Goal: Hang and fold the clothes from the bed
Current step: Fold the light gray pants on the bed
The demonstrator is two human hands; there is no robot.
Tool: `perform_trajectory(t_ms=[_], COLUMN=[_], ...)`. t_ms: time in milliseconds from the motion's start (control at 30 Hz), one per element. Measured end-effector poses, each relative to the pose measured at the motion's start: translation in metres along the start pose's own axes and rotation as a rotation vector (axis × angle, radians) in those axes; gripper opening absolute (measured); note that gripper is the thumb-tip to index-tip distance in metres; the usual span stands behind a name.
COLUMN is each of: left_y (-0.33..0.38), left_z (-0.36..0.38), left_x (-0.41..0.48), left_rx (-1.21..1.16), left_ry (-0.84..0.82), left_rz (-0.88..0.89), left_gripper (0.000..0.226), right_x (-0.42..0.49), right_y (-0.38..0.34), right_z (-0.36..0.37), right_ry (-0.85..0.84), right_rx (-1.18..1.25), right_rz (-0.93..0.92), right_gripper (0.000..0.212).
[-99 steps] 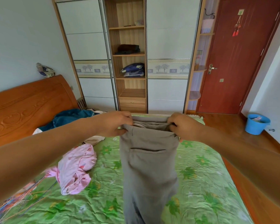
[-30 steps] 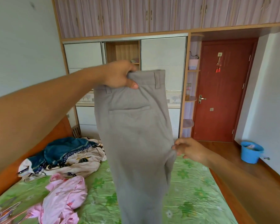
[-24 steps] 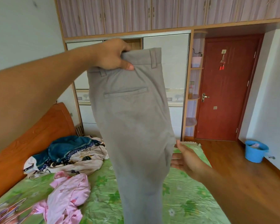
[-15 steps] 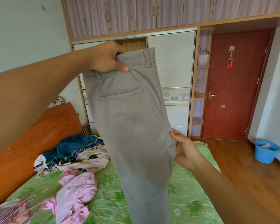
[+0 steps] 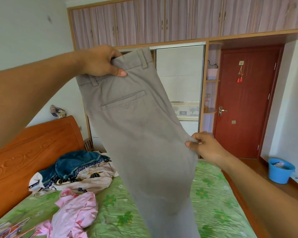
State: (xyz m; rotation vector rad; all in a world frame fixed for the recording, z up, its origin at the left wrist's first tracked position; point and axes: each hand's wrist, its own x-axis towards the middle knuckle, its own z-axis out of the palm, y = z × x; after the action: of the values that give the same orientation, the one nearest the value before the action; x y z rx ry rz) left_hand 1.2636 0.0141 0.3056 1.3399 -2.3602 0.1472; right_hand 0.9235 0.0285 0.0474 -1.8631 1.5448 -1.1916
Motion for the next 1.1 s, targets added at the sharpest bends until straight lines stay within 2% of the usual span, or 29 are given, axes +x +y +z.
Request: perform_trajectory(t_ms=[33, 67, 100, 167, 267, 367, 467, 500, 567, 600, 700, 767, 833, 967, 1033, 1100], left_y=[0.006, 0.013, 0.021, 0.036, 0.047, 0.047, 0.046, 0.048, 0.052, 0.053, 0.040, 0.018, -0.001, -0.013, -0.017, -0.014], left_z=[0.004, 0.008, 0.012, 0.019, 0.028, 0.029, 0.026, 0.027, 0.032, 0.034, 0.032, 0.032, 0.039, 0.053, 0.056, 0.065], left_x=[0.001, 0.003, 0.006, 0.011, 0.014, 0.011, 0.006, 0.006, 0.004, 0.004, -0.006, -0.016, -0.023, -0.026, -0.026, -0.026], left_rx=[0.004, 0.007, 0.015, 0.031, 0.031, 0.040, 0.031, 0.024, 0.021, 0.025, 0.022, -0.039, -0.191, -0.392, -0.491, -0.482], left_ry=[-0.010, -0.021, -0.022, -0.014, -0.044, -0.068, -0.086, -0.101, -0.146, -0.168, -0.325, -0.395, -0.361, -0.157, -0.084, 0.001], left_rz=[0.020, 0.050, 0.086, 0.144, 0.185, 0.185, 0.214, 0.221, 0.244, 0.248, 0.120, 0.022, -0.010, 0.027, 0.023, 0.061], left_gripper=[0.025, 0.020, 0.019, 0.019, 0.026, 0.035, 0.033, 0.030, 0.030, 0.034, 0.051, 0.045, 0.032, 0.019, 0.009, 0.009], right_x=[0.000, 0.000, 0.002, 0.008, 0.018, 0.020, 0.021, 0.023, 0.028, 0.030, 0.032, 0.031, 0.030, 0.031, 0.033, 0.034], right_y=[-0.010, -0.023, -0.039, -0.071, -0.099, -0.097, -0.107, -0.114, -0.129, -0.135, -0.133, -0.123, -0.115, -0.116, -0.117, -0.115], right_z=[-0.005, -0.008, -0.010, -0.008, -0.003, -0.006, -0.010, -0.011, -0.011, -0.009, -0.006, -0.009, -0.016, -0.032, -0.039, -0.041], right_ry=[-0.050, -0.122, -0.174, -0.138, -0.009, -0.013, -0.125, -0.147, -0.109, -0.073, 0.015, 0.017, -0.038, -0.148, -0.132, -0.083], right_rx=[-0.041, 0.009, 0.131, 0.309, 0.293, 0.464, 0.567, 0.576, 0.588, 0.591, 0.683, 0.734, 0.714, 0.666, 0.661, 0.639], right_rz=[0.003, 0.006, -0.014, -0.096, -0.212, -0.145, -0.167, -0.207, -0.281, -0.298, -0.258, -0.208, -0.163, -0.137, -0.143, -0.140], right_gripper=[0.011, 0.015, 0.031, 0.043, 0.026, 0.013, 0.015, 0.022, 0.034, 0.034, 0.023, 0.022, 0.028, 0.038, 0.034, 0.029])
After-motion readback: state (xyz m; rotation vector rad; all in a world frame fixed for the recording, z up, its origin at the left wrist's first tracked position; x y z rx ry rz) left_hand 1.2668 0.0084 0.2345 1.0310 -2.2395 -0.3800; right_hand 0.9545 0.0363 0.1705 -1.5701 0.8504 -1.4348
